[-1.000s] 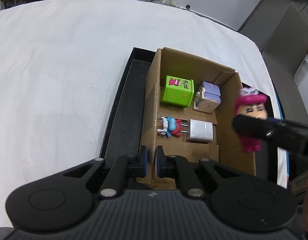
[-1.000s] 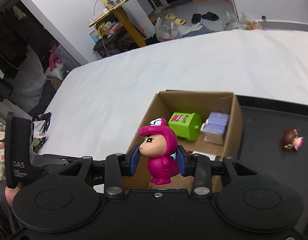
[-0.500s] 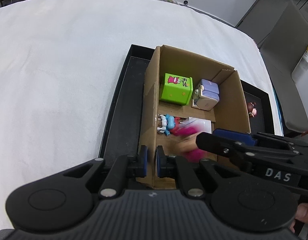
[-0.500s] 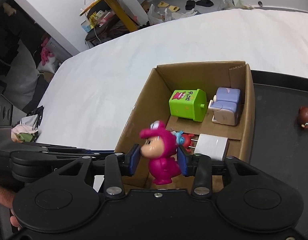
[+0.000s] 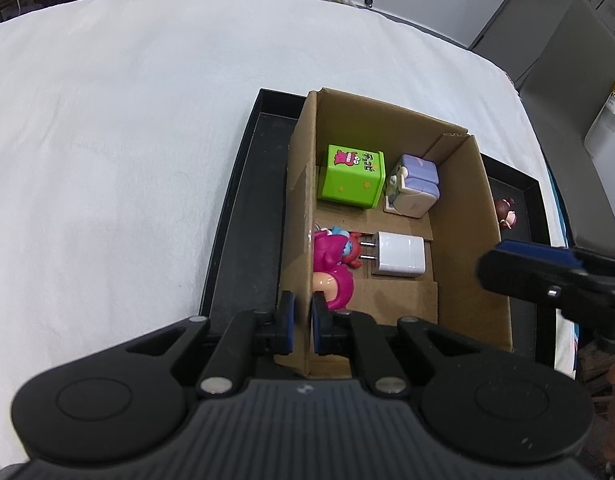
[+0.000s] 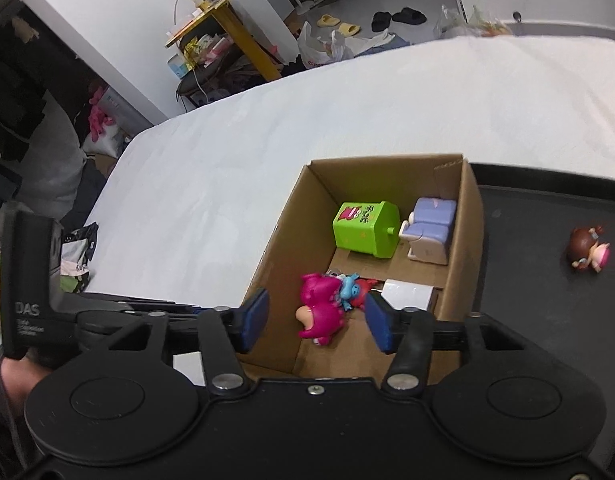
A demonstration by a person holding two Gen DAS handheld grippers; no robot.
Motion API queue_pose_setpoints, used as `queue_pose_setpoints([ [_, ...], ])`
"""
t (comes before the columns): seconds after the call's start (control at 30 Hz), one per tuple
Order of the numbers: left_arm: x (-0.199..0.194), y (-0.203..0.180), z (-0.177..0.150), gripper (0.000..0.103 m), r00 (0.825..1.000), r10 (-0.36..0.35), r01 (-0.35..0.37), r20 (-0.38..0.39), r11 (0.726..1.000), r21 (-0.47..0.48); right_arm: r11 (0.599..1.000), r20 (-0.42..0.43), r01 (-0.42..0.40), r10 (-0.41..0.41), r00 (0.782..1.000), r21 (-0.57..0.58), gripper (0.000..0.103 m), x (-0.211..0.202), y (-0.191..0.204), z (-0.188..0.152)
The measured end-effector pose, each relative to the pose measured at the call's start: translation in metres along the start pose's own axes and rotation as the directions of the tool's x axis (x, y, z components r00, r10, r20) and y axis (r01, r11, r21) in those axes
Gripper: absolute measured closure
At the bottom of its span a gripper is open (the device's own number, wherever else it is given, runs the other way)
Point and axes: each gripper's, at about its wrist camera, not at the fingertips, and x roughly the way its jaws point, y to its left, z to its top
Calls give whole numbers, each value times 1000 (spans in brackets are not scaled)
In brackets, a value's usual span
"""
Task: Organize rigid objects
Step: 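Lower the pink doll into the box and open the right gripper, then move the right gripper to the brown-haired doll and close on it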
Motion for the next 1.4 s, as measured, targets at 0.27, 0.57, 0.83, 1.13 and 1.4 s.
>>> queue_pose_setpoints([
  [0.27, 0, -1, -1, 95, 1000, 7, -7, 6, 1000, 1, 1000, 34, 15, -14, 999, -27, 38, -24, -5, 4],
  [0.57, -1, -1, -1, 95, 1000, 9, -9, 6, 1000, 0, 993, 93, 121, -119, 988, -10, 25, -48, -29, 9],
  [0.83, 0, -1, -1, 95, 1000, 7, -7, 7, 1000, -12, 985, 91, 165, -169, 981, 52, 22, -56, -64, 13],
  [1.13, 0, -1, -1, 95, 1000, 3, -3, 6, 1000, -12, 958, 82, 260, -271, 959, 124, 22, -42, -101, 13],
  [1.4, 0, -1, -1, 95, 1000, 3, -3, 6, 1000, -14, 933, 72, 303, -322, 944, 196, 23, -29, -121, 16],
])
